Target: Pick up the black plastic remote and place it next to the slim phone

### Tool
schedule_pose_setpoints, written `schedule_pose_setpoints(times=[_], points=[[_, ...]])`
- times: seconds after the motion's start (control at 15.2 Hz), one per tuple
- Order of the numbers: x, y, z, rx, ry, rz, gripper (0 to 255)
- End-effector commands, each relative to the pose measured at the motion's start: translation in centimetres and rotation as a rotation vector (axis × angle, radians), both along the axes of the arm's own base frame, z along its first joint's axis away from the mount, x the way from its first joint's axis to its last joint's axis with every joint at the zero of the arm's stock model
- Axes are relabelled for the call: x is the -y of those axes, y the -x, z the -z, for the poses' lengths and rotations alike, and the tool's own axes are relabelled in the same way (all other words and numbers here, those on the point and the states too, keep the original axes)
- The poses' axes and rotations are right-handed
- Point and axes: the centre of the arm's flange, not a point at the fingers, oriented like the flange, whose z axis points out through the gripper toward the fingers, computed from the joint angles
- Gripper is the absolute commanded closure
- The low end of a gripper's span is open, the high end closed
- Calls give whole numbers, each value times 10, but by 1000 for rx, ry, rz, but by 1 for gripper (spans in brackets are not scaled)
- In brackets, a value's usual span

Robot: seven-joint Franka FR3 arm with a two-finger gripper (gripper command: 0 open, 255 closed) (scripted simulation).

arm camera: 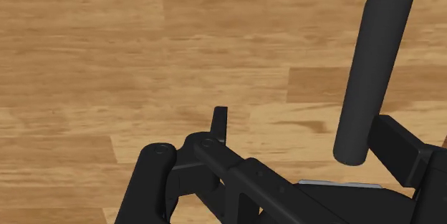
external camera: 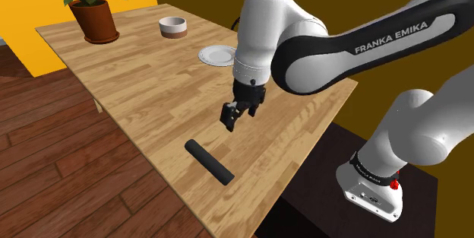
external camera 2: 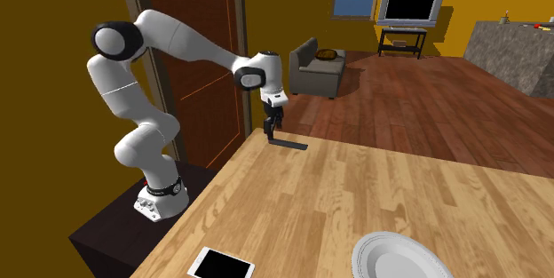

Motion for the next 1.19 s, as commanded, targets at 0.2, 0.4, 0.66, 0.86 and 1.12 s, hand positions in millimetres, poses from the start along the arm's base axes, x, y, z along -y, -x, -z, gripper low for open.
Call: schedule_pose_setpoints(times=[0.2, 0.4, 0.66, 0.86, 1.12], points=[[-50, -10, 36, -29, -23, 10, 0], [-82, -14, 57, -47, -36, 16, 0], [-99, -17, 79, -56, -42, 19, 0], [-101, -17, 94, -56, -42, 19, 0], [-102, -16, 108, -56, -42, 19, 0]])
